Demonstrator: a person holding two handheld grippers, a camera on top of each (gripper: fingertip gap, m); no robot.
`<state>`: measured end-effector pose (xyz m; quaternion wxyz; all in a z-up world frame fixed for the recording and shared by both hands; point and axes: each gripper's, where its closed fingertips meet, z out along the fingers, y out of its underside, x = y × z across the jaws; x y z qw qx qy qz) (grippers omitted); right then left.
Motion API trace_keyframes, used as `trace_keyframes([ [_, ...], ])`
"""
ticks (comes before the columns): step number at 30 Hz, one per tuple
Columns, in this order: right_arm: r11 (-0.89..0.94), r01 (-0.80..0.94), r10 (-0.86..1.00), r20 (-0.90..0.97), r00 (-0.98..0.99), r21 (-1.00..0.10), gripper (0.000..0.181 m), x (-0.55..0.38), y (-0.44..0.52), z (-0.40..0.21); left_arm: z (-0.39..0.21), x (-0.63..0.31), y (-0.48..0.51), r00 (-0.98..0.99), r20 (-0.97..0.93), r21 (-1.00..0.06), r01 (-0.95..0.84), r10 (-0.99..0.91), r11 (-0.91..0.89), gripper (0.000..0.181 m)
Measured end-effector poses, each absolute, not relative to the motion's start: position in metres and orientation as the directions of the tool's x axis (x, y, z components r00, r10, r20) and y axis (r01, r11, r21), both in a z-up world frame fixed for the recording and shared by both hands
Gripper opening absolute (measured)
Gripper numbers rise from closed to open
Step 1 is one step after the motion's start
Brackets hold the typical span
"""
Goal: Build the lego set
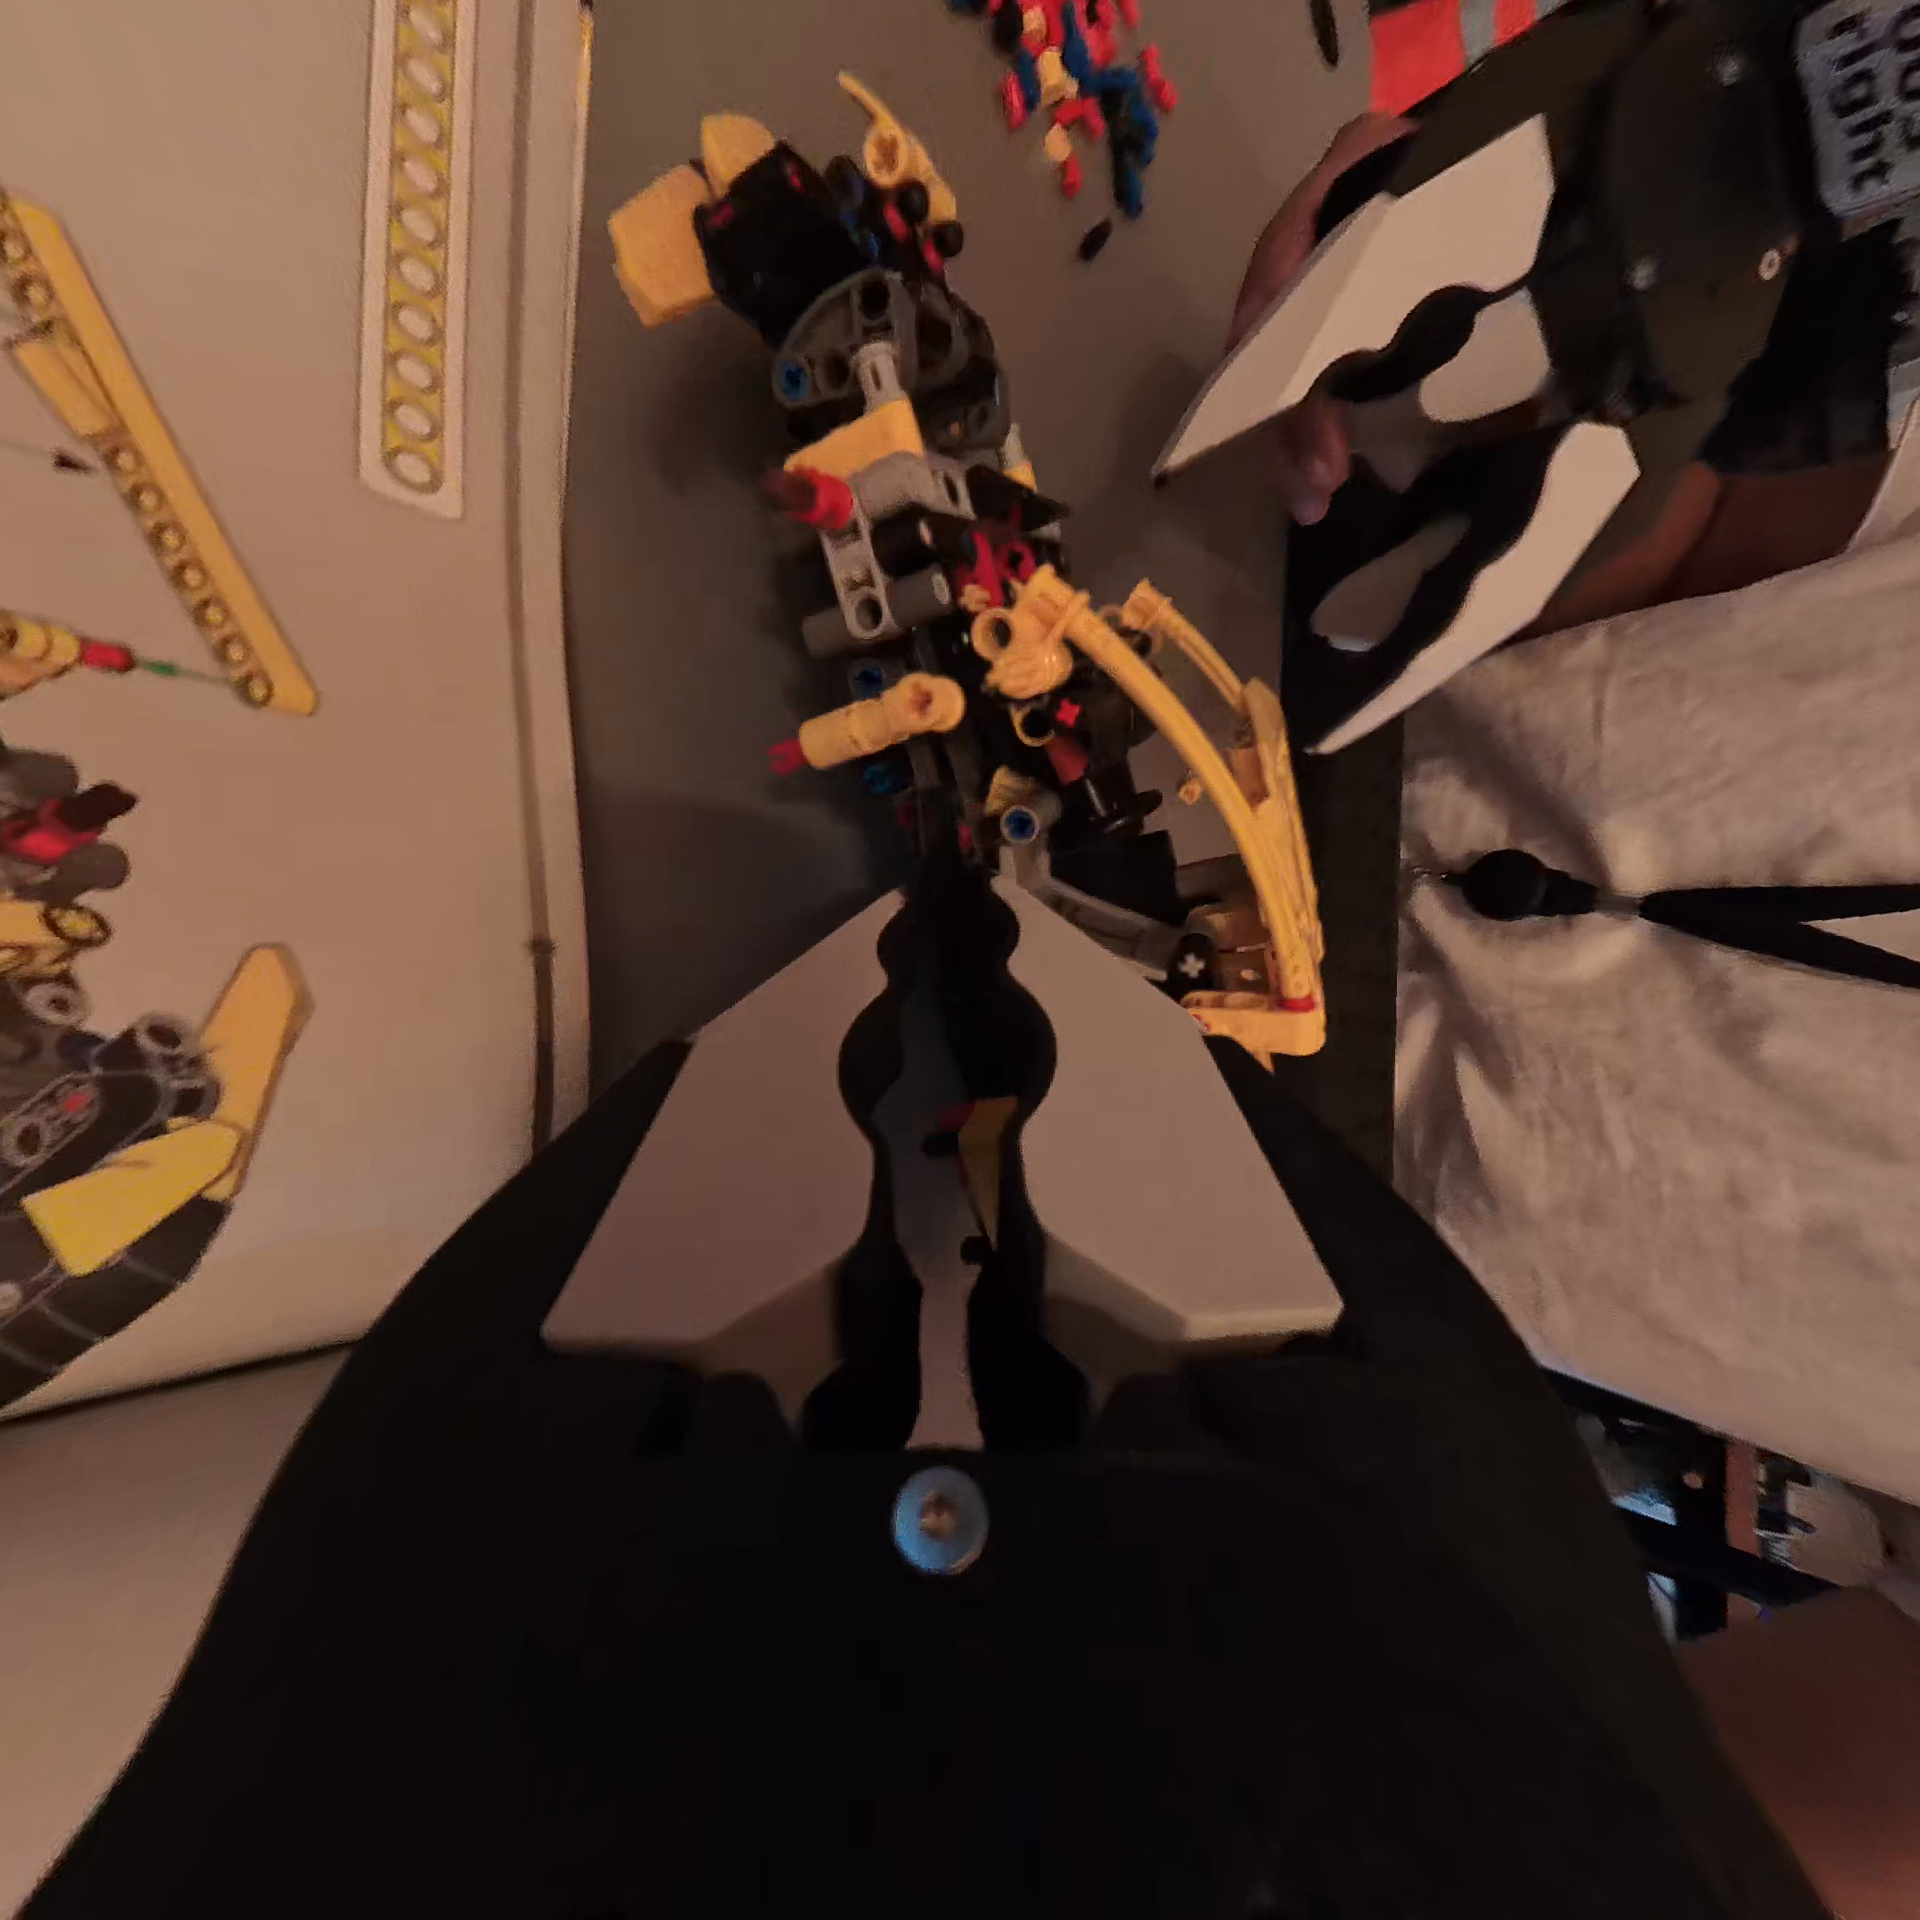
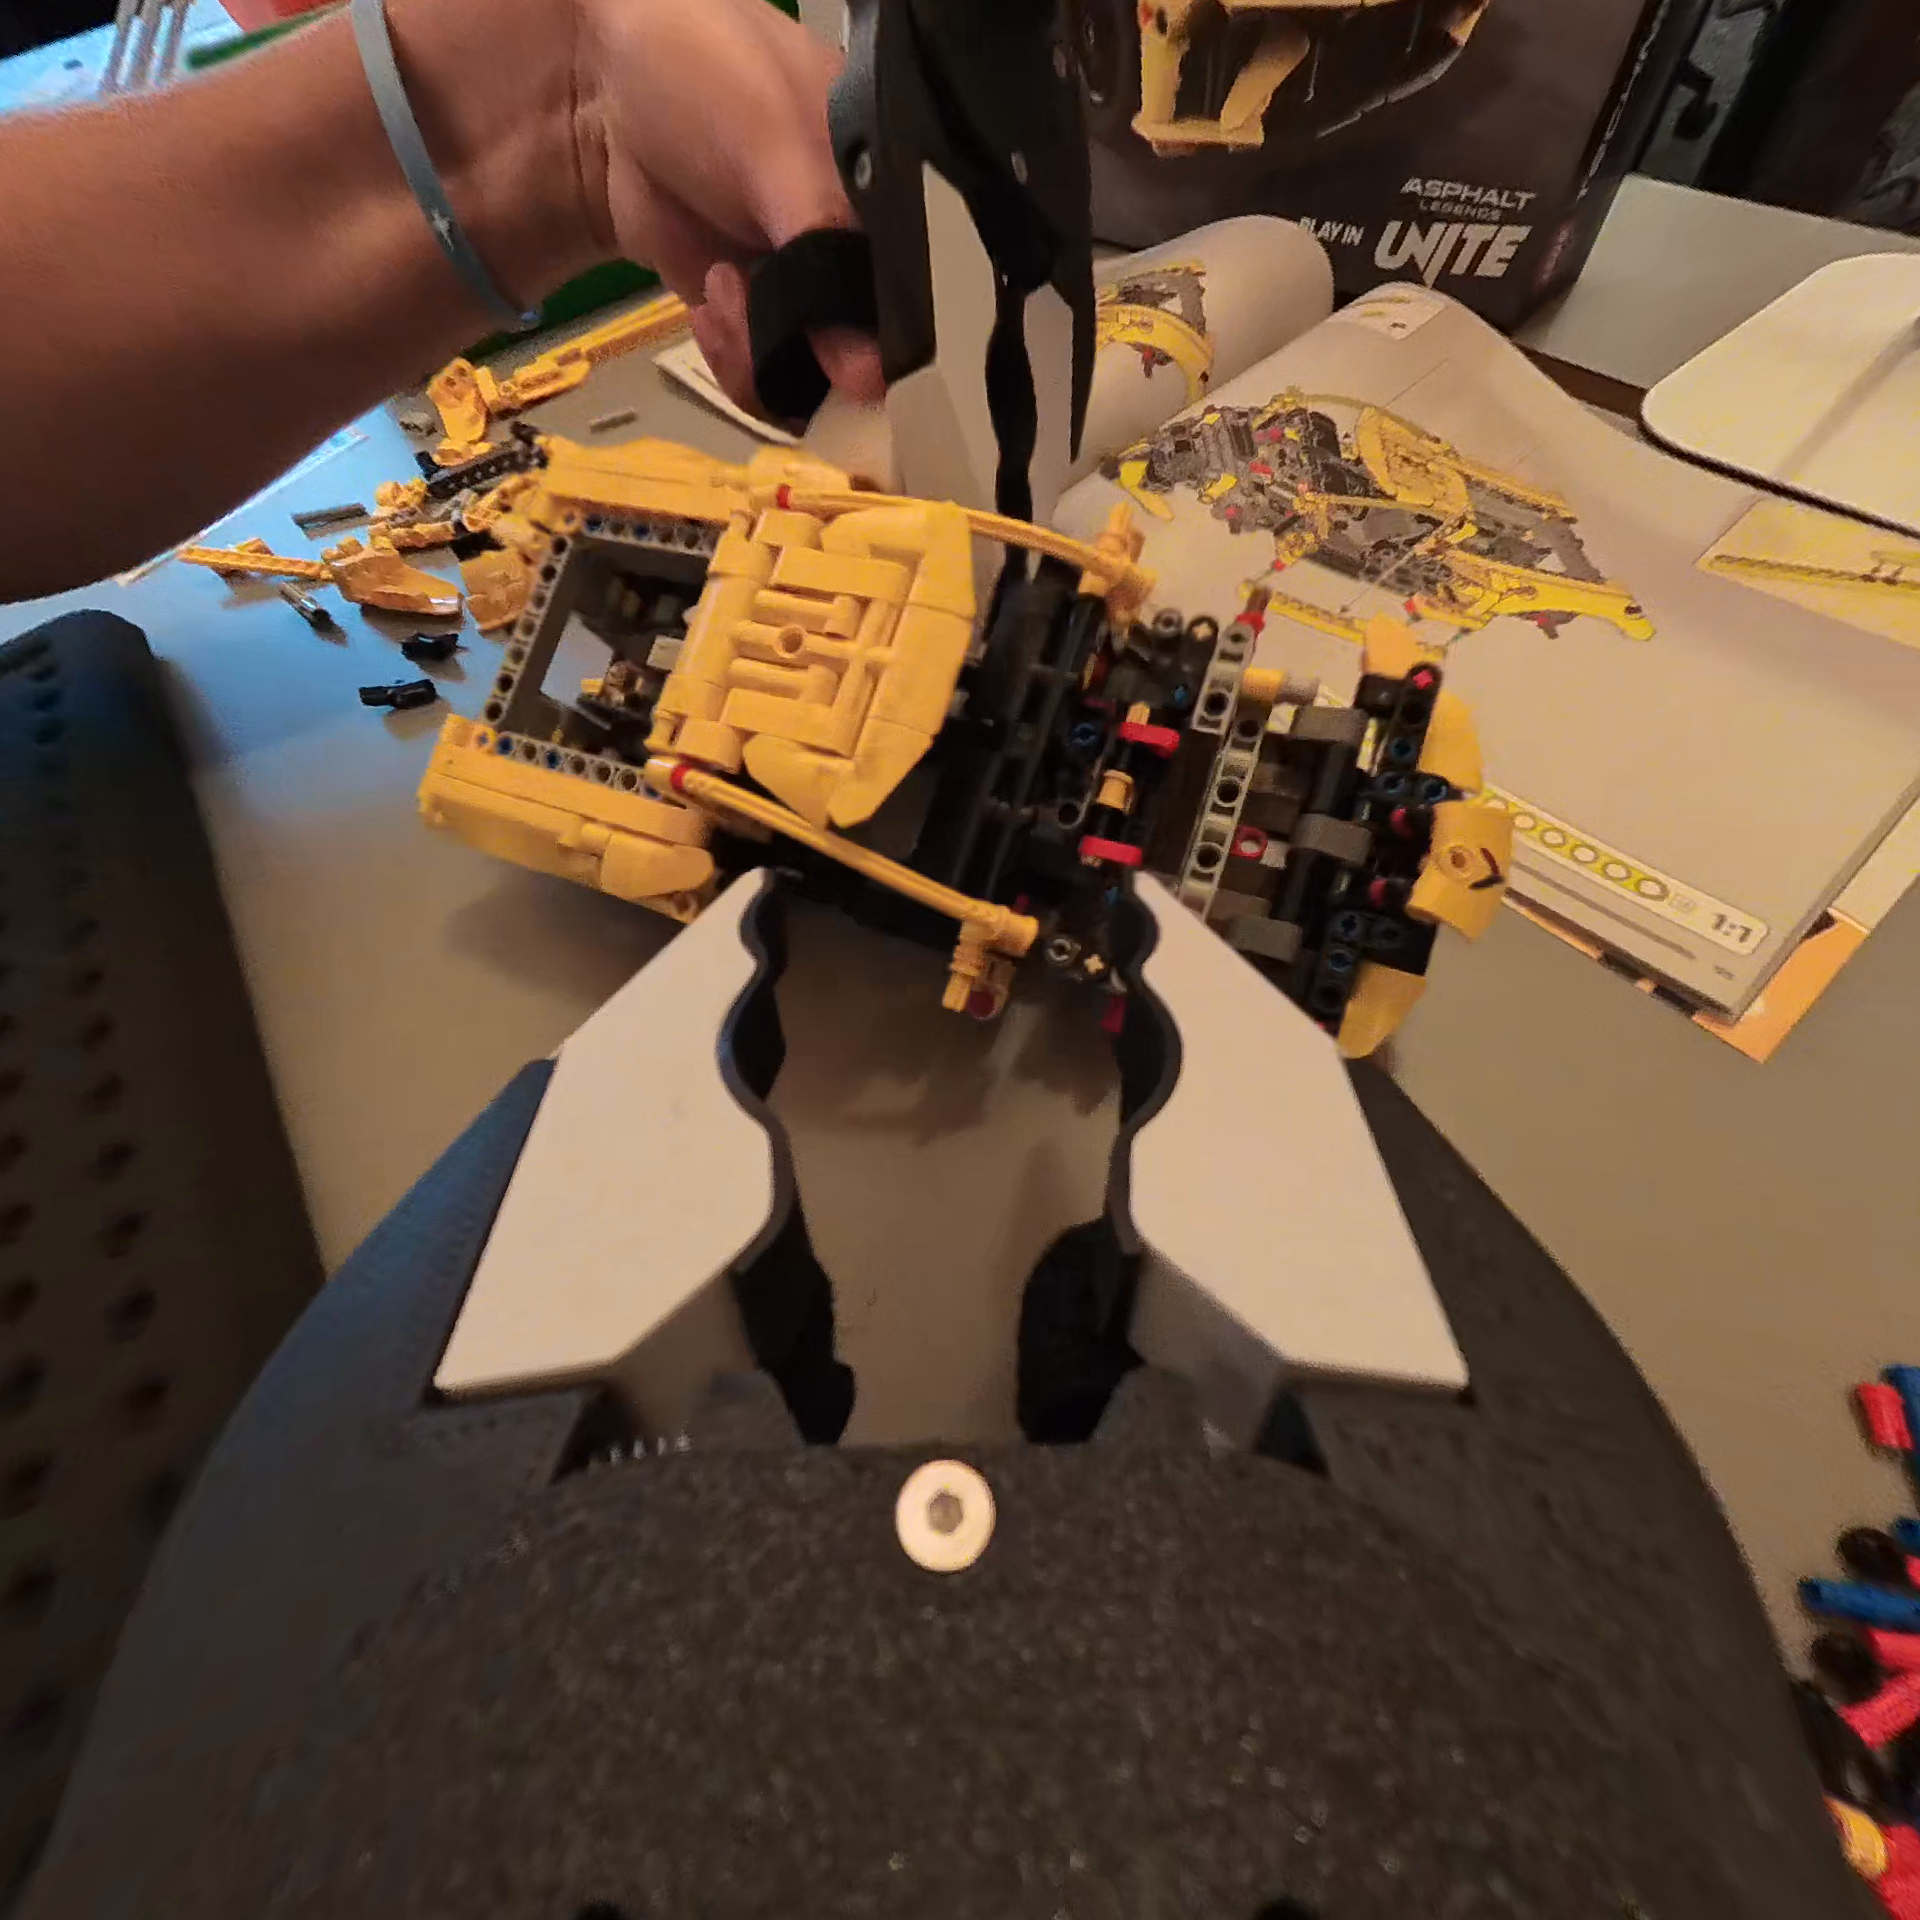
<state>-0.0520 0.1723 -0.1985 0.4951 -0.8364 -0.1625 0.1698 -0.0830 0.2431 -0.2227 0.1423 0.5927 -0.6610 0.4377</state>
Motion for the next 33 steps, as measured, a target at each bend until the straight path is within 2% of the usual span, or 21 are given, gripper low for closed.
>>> trace_keyframes([
  [2, -0.444, 0.136, 0.46, -0.095, 0.883, -0.886, 0.073, -0.059, 0.174, -0.197, -0.228, -0.087, 0.243, -0.248, 0.714, -0.395, -0.915, -0.654, -0.083, 0.008],
  [6, -0.442, 0.237, 0.477, -0.003, 0.879, -0.865, 0.075, -0.066, 0.176, -0.206, -0.237, -0.093, 0.242, -0.224, 0.716, -0.371, -0.925, -0.661, -0.088, 0.009],
  [16, -0.367, 0.367, 0.547, 0.12, 0.828, -0.855, 0.03, -0.089, 0.193, -0.214, -0.251, -0.099, 0.237, -0.187, 0.714, -0.334, -0.938, -0.674, -0.093, 0.008],
  [21, -0.347, 0.429, 0.556, 0.185, 0.81, -0.834, 0.021, -0.085, 0.192, -0.214, -0.252, -0.098, 0.238, -0.168, 0.693, -0.335, -0.936, -0.701, -0.106, 0.008],
  [27, -0.327, 0.412, 0.56, 0.177, 0.81, -0.85, 0.019, -0.079, 0.184, -0.213, -0.245, -0.091, 0.25, -0.081, 0.65, -0.387, -0.891, -0.755, -0.237, 0.014],
  [30, -0.331, 0.395, 0.563, 0.156, 0.811, -0.857, 0.02, -0.079, 0.184, -0.214, -0.236, -0.088, 0.259, -0.043, 0.601, -0.453, -0.841, -0.798, -0.296, 0.015],
  [33, -0.342, 0.351, 0.549, 0.118, 0.828, -0.872, 0.029, -0.078, 0.181, -0.209, -0.235, -0.091, 0.274, 0.032, 0.496, -0.503, -0.804, -0.868, -0.317, 0.019],
])
